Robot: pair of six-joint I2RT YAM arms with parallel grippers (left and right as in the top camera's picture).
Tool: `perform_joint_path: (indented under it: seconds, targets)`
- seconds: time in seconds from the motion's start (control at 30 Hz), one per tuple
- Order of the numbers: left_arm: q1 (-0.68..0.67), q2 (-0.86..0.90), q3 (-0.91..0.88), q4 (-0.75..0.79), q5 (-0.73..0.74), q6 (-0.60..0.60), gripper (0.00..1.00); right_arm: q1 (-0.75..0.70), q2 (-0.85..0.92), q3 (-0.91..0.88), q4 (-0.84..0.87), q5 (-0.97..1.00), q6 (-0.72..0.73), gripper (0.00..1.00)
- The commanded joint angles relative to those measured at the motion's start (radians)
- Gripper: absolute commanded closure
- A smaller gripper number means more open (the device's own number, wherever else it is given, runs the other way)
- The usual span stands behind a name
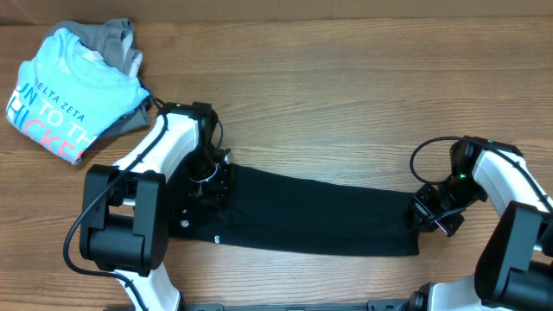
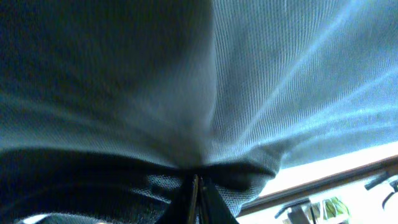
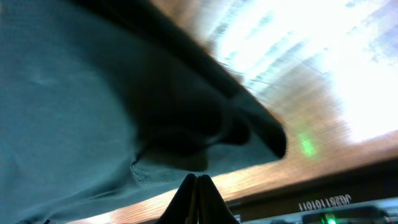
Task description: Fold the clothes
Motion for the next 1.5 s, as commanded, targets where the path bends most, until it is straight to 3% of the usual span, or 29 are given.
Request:
perform_joint_path:
  seconds: [0.0,0.17,0.33,0.47,0.7,0.83,0.97,1.13,1.17,1.33,1.37,1.47]
  targets:
    - [-0.008,-0.018,-0.003,-0.032,0.039,0.035,0.95,-0.006,-0.032,-0.006,0.004,0.037,0.049,0.96]
    - [-0.008,-0.018,-0.003,-0.076,0.039,0.057,0.96,-0.007,-0.058,0.011,0.081,0.032,0.046,0.96]
    - [-0.008,-0.018,-0.003,-0.056,0.039,0.056,0.96,-0.006,-0.079,0.04,0.172,-0.123,-0.105,0.96]
    - [-0.008,-0.018,-0.003,-0.034,0.06,0.06,0.95,0.014,-0.075,0.027,0.221,-0.142,-0.12,0.91]
    - [-0.006,-0.018,0.013,0.008,0.109,0.06,0.88,0.044,-0.075,-0.077,0.208,0.011,0.088,0.9]
    - [-0.006,-0.018,0.048,-0.008,0.109,0.072,0.85,0.026,-0.075,-0.113,0.148,0.014,0.154,0.96]
    - [-0.006,-0.018,0.106,-0.05,0.105,0.098,0.83,0.011,-0.097,-0.111,0.092,-0.013,0.18,0.96]
    - [-0.006,-0.018,0.147,-0.042,0.078,0.1,0.78,0.009,-0.151,-0.071,0.149,-0.01,0.148,0.96]
    - [-0.006,-0.018,0.148,-0.029,0.071,0.1,0.75,0.009,-0.159,-0.061,0.18,-0.011,0.109,0.91]
    - [-0.006,-0.018,0.142,0.04,-0.045,0.063,0.67,0.01,-0.161,-0.053,0.308,0.018,0.043,0.41]
    - [-0.006,-0.018,0.14,0.051,-0.081,0.047,0.65,0.009,-0.16,-0.053,0.322,0.033,0.043,0.36]
    - [-0.005,-0.018,0.125,0.097,-0.23,-0.022,0.59,0.009,-0.153,-0.053,0.358,0.08,0.044,0.35]
